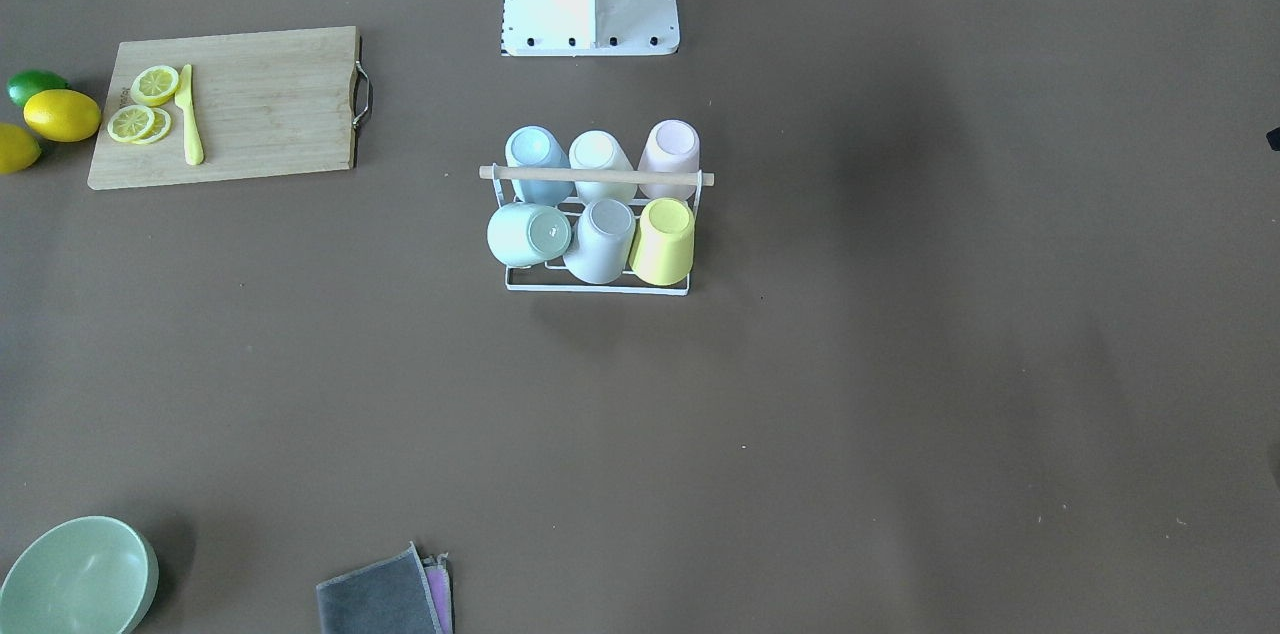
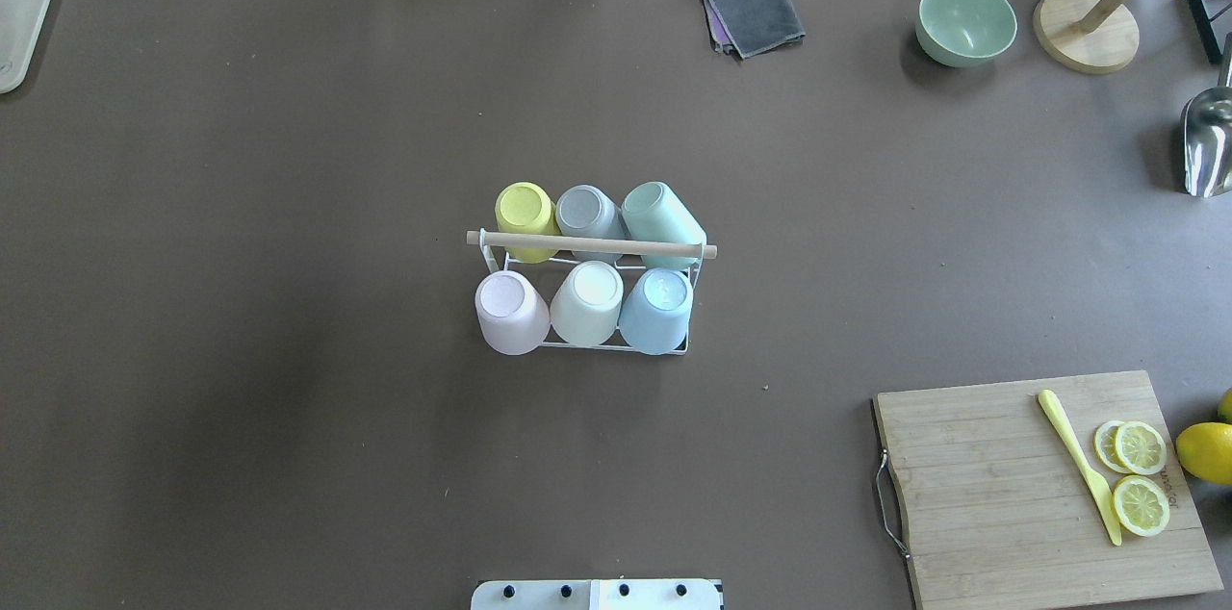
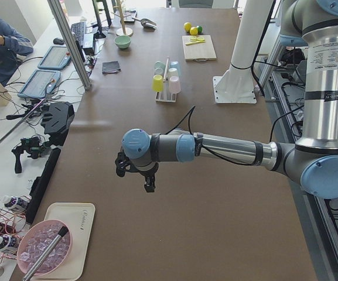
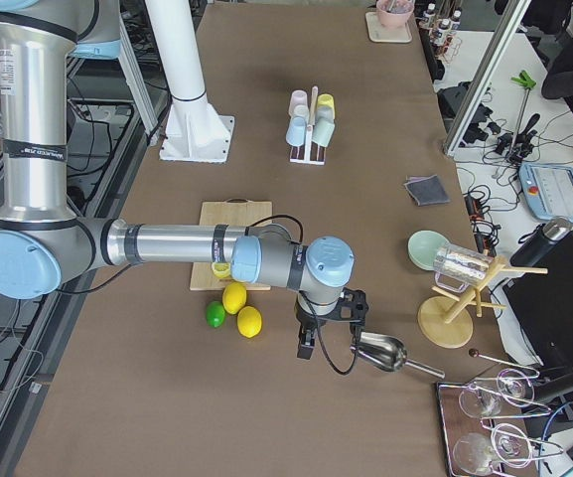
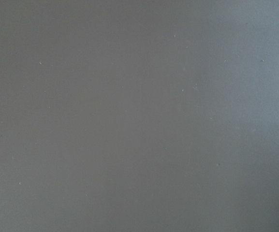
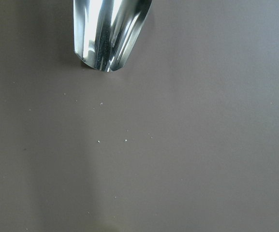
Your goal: Place cup on cup holder
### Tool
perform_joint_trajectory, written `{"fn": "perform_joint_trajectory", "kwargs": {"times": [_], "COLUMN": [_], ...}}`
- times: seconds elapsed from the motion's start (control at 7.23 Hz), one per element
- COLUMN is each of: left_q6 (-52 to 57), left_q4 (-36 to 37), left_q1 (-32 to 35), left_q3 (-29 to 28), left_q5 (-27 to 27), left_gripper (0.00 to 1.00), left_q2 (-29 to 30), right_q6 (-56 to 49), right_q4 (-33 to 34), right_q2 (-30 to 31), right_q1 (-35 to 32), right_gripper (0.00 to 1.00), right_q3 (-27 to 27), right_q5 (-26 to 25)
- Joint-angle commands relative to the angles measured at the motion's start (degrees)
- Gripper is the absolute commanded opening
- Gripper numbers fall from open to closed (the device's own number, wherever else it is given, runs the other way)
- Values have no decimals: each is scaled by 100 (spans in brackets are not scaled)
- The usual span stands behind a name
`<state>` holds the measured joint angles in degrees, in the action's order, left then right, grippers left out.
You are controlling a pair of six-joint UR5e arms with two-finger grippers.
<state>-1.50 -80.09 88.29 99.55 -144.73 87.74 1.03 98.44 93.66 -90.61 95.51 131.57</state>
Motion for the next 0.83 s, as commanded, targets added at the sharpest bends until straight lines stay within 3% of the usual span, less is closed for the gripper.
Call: {"fn": "perform_joint_trajectory", "kwargs": {"times": [0.0,0.42,0.69], "left_q6": [0,9,9], "left_q4": [-7,-15,-7], "left_q1": [-5,-5,-22], "left_q3": [3,3,-15], "left_q5": [198,621,1329], "left_gripper": [98,98,98], "left_q2": [15,7,67], "right_q6": [2,2,2], "right_q4": [0,-35,-35], "right_q2": [3,-6,3], "right_q1": [0,0,0], "right_gripper": [100,100,100], "right_q3": [-6,3,21], "right_q5": [0,-26,-26]}}
